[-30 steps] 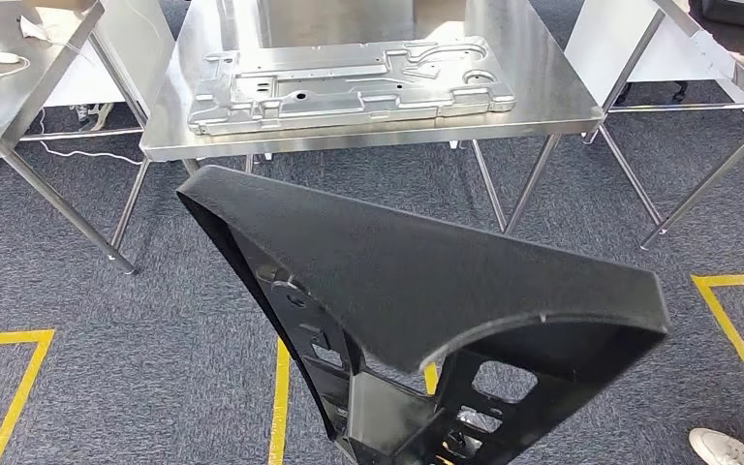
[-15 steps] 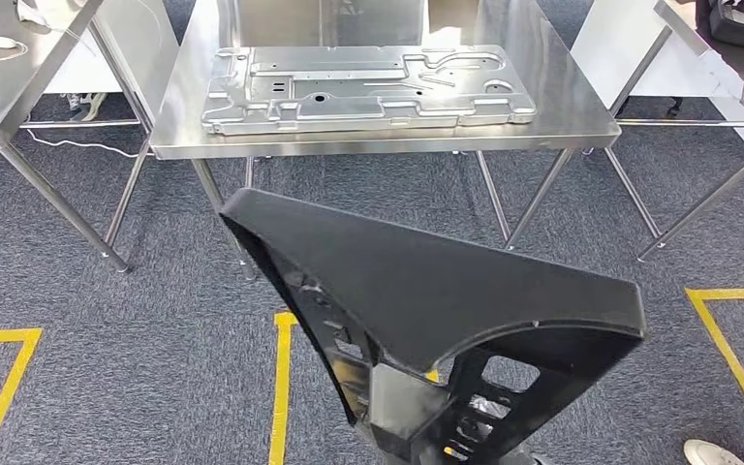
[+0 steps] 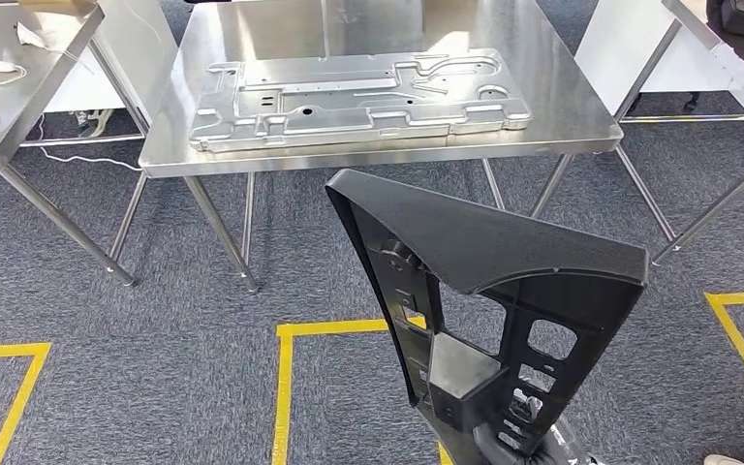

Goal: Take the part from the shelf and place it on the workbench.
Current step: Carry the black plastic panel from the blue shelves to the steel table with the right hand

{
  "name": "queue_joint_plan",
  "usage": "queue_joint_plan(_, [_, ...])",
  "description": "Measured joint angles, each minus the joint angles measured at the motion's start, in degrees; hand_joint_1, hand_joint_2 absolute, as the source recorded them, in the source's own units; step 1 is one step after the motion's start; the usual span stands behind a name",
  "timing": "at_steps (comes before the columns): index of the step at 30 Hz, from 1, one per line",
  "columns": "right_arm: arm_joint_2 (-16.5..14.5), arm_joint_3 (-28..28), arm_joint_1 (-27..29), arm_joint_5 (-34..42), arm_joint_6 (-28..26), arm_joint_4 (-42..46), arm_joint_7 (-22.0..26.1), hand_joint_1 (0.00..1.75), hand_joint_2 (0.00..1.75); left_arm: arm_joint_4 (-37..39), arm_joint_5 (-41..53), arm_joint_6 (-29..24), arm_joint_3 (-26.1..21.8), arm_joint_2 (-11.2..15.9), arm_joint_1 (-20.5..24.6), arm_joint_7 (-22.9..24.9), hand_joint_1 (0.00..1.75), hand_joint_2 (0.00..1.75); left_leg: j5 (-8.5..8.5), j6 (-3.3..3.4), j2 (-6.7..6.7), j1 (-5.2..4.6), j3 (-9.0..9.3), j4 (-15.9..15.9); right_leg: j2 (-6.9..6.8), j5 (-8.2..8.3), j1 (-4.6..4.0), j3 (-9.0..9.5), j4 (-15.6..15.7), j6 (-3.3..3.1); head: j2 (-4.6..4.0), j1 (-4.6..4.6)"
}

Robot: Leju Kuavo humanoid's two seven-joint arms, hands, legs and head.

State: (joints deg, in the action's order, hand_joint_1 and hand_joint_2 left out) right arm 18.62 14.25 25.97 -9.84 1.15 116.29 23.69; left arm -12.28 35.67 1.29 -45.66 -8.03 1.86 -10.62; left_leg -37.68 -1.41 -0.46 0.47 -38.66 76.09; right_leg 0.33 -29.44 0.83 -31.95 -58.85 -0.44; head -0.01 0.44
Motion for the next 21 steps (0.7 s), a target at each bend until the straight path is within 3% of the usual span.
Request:
queue_joint_plan(1, [-0.04,-0.28,0.38,-0.18,0.03,0.16,0.0,1.75,1.75,0.0,0.04,0.0,-0.04,0.04,-0.01,0.0,0.0,1.75,1.37,-0.03,0.0,0.08,-0.21,-0.62,0.06,-0.35,0.04,0.5,-0.01,0.06,0.01,0.0])
queue_joint_plan(3, [-0.14,-0.68,0.84,-0.52,0.12,0.46,0.01,1.75,1.75,-0.01,0.1,0.0,-0.16,0.15,0.02,-0.01,0.0,1.75,6.17,-0.05,0.01,0.3,1.85,-7.23,0.19,-1.17,0.15,1.62,-0.04,0.39,0.01,0.0])
queue_joint_plan(5, [-0.19,-0.96,1.1,-0.8,0.27,0.82,0.02,1.75,1.75,0.01,0.14,0.04,-0.29,0.22,0.06,-0.01,0.0,1.75,8.82,0.06,-0.05,0.36,3.95,-13.21,0.29,-1.96,-0.04,2.22,-0.24,1.01,0.01,0.01])
queue_joint_plan(10, [-0.23,-1.25,1.46,-1.27,0.58,1.78,0.06,1.75,1.75,0.02,0.26,0.07,-0.43,0.28,0.04,-0.02,0.0,1.75,8.43,1.52,-0.14,0.31,4.55,-14.94,0.28,-2.96,-0.02,2.18,-0.64,2.15,0.0,0.08])
queue_joint_plan(12, [-0.23,-1.27,1.45,-1.39,0.6,2.11,0.11,1.75,1.75,0.0,0.37,0.07,-0.45,0.29,0.15,-0.03,0.0,1.75,8.25,2.01,-0.03,0.48,4.98,-15.25,0.21,-5.28,-0.02,-0.54,-5.73,2.36,0.0,0.1])
queue_joint_plan(14, [-0.23,-1.27,1.52,-1.39,0.64,2.26,0.15,1.75,1.75,-0.01,0.46,0.13,-0.45,0.29,0.2,-0.01,0.0,1.75,7.89,2.3,0.05,0.44,5.3,-15.29,0.21,-7.62,-0.04,-5.33,-13.37,2.42,0.01,0.1])
queue_joint_plan(15, [-0.23,-1.26,1.56,-1.39,0.67,2.26,0.14,1.75,1.75,0.0,0.48,0.15,-0.45,0.29,0.18,-0.01,0.0,1.75,7.67,2.36,0.05,0.41,5.53,-15.29,0.21,-7.63,-0.04,-7.1,-15.64,2.42,0.01,0.11])
queue_joint_plan(16, [-0.23,-1.25,1.59,-1.39,0.7,2.27,0.11,1.75,1.75,0.0,0.51,0.17,-0.46,0.28,0.17,0.0,0.0,1.75,7.42,2.36,0.01,0.4,5.86,-15.29,0.21,-6.46,-0.05,-7.82,-15.76,2.4,0.01,0.11])
queue_joint_plan(17, [-0.23,-1.25,1.59,-1.39,0.73,2.28,0.04,1.75,1.75,0.0,0.57,0.19,-0.46,0.28,0.17,0.0,0.0,1.75,7.13,2.31,-0.06,0.4,6.29,-15.29,0.21,-4.28,-0.06,-7.38,-13.6,2.33,0.01,0.11])
queue_joint_plan(19, [-0.22,-1.24,1.45,-1.38,0.83,2.35,-0.17,1.75,1.75,0.0,0.75,0.27,-0.48,0.27,0.17,-0.01,0.0,1.75,6.49,2.02,-0.2,0.32,7.18,-15.33,0.19,0.4,-0.23,-4.67,-6.08,2.07,0.01,0.11])
queue_joint_plan(21, [-0.22,-1.25,1.1,-1.34,1.04,2.43,-0.43,1.75,1.75,0.0,0.91,0.36,-0.51,0.27,0.22,0.0,0.0,1.75,6.05,1.5,-0.26,0.19,7.58,-15.46,0.21,1.96,-0.53,-2.88,-1.51,1.84,0.01,0.12])
